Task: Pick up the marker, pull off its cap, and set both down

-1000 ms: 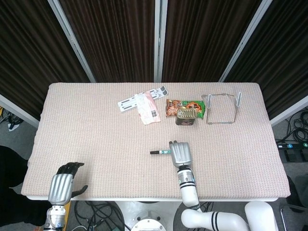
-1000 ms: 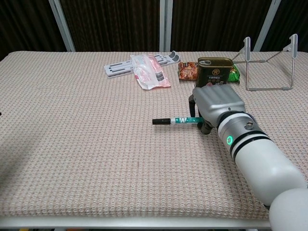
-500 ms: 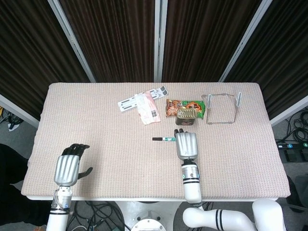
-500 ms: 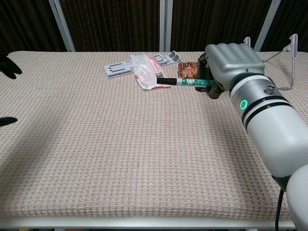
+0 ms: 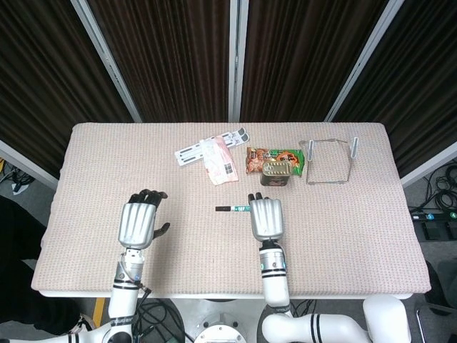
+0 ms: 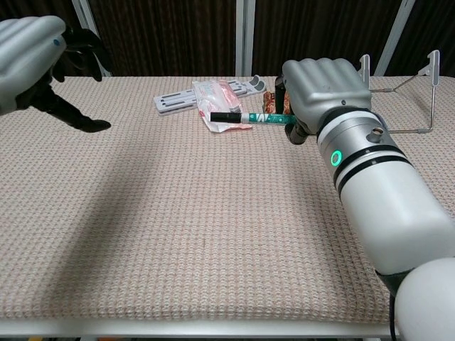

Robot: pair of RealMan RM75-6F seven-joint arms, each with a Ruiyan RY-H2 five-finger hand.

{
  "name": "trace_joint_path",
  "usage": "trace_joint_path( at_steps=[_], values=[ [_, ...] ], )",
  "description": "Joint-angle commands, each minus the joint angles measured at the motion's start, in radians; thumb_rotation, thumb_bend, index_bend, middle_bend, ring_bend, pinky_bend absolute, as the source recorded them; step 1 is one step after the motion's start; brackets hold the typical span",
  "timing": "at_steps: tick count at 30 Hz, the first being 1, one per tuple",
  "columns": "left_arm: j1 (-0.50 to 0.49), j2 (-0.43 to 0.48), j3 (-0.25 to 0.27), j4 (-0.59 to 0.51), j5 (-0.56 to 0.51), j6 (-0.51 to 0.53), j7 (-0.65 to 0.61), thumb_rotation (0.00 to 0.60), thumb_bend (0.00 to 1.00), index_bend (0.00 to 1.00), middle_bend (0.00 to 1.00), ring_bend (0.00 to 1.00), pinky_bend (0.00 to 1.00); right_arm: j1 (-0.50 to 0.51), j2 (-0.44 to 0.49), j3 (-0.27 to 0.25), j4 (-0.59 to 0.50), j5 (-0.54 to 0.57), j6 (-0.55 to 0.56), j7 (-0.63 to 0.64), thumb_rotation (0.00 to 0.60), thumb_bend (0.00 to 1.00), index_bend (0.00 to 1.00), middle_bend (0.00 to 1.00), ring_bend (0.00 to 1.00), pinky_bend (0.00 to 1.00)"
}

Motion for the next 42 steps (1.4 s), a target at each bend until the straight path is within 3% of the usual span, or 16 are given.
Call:
trace_joint_path(
  at_steps=[1, 7, 17, 36, 42],
  values=[
    [-0.045, -0.054, -0.025, 0.047, -0.023, 0.008, 0.033, 0.600, 0.10, 0.40, 0.43, 0.34, 0.43, 0.007, -0.015, 0.008, 0.010, -0.022, 0.017, 0.002, 0.600, 0.34, 0.68, 0.64, 0.65, 0.81],
    [-0.108, -0.126, -0.042, 0.135, -0.019, 0.021, 0.041, 0.600, 0.10, 0.47, 0.49, 0.40, 0.49, 0.023, -0.041, 0.029, 0.037, -0.035, 0.028, -0.008, 0.600, 0.35, 0.68, 0.64, 0.65, 0.81],
    [-0.192, -0.195, -0.091, 0.206, -0.095, 0.009, 0.074, 0.600, 0.10, 0.47, 0.49, 0.40, 0.49, 0.056, -0.079, 0.053, 0.123, -0.066, 0.015, -0.001, 0.600, 0.35, 0.68, 0.63, 0.65, 0.81],
    [-0.324, -0.271, -0.149, 0.295, -0.203, -0.010, 0.083, 0.600, 0.17, 0.48, 0.50, 0.42, 0.52, 0.103, -0.151, 0.106, 0.215, -0.070, -0.018, 0.027, 0.600, 0.35, 0.68, 0.63, 0.65, 0.81],
    [-0.345, -0.276, -0.147, 0.321, -0.228, -0.002, 0.091, 0.600, 0.19, 0.51, 0.53, 0.44, 0.54, 0.110, -0.166, 0.107, 0.227, -0.080, -0.017, 0.028, 0.600, 0.35, 0.68, 0.63, 0.65, 0.81]
  ],
)
